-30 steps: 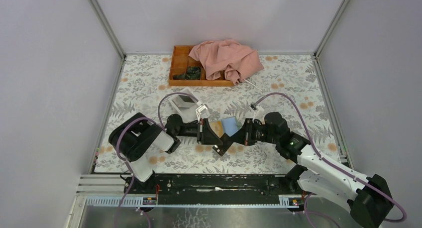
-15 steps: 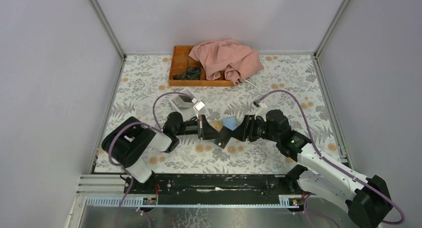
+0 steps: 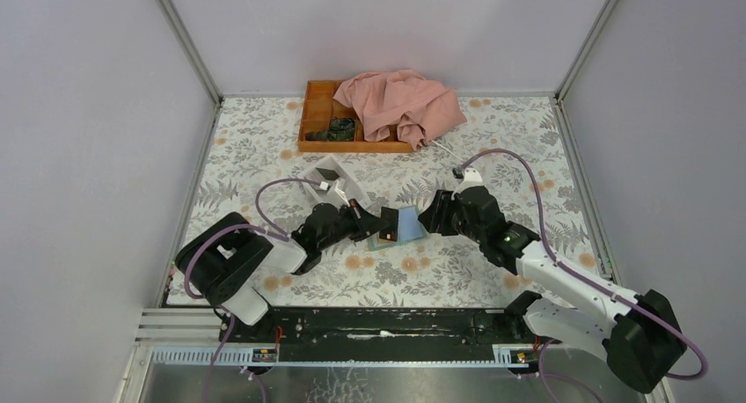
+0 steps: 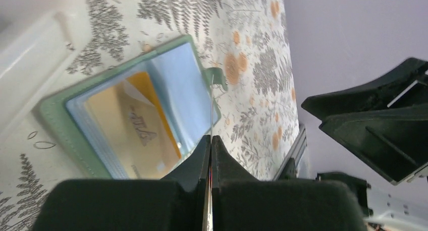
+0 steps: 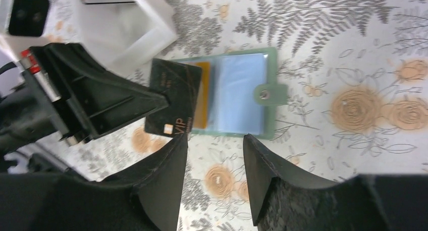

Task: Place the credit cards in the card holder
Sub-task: Pick up the credit card from the storage box.

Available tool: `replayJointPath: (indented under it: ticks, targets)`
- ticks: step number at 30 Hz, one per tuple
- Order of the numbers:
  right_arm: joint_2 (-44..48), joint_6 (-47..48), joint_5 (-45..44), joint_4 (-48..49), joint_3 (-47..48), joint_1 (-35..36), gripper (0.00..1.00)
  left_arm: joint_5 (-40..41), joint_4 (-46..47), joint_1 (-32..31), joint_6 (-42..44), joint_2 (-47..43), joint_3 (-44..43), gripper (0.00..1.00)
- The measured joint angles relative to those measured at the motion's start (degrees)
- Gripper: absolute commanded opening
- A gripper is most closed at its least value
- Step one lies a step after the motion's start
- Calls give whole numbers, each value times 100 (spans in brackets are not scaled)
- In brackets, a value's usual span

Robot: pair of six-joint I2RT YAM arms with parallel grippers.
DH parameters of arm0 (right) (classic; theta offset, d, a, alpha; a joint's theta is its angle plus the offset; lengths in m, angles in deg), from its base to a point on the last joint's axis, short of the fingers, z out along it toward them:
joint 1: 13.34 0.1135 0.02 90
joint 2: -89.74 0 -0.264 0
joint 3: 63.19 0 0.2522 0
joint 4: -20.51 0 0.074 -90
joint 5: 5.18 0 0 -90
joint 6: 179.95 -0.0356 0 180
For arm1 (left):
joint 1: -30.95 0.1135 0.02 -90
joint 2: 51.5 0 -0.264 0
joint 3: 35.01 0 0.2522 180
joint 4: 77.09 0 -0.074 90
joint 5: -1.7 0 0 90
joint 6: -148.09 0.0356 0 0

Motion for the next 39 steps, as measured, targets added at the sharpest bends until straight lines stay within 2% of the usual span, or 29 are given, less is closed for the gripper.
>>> replayJointPath:
  ticks: [7, 14, 26, 39]
  targets:
    - [-885, 186, -592, 127, 122, -4, 49, 898, -44, -168, -584, 223, 0, 0]
    - [-1554, 238, -846, 352, 127, -15, 46, 1386, -85, -273, -988, 282, 0, 0]
    - [-2223, 262, -874, 824, 131, -234, 45, 1458, 66, -313, -1362, 852, -2, 0]
    - [-2450, 297, -743, 1040, 140, -319, 44, 1408, 492, -315, -1572, 905, 0, 0]
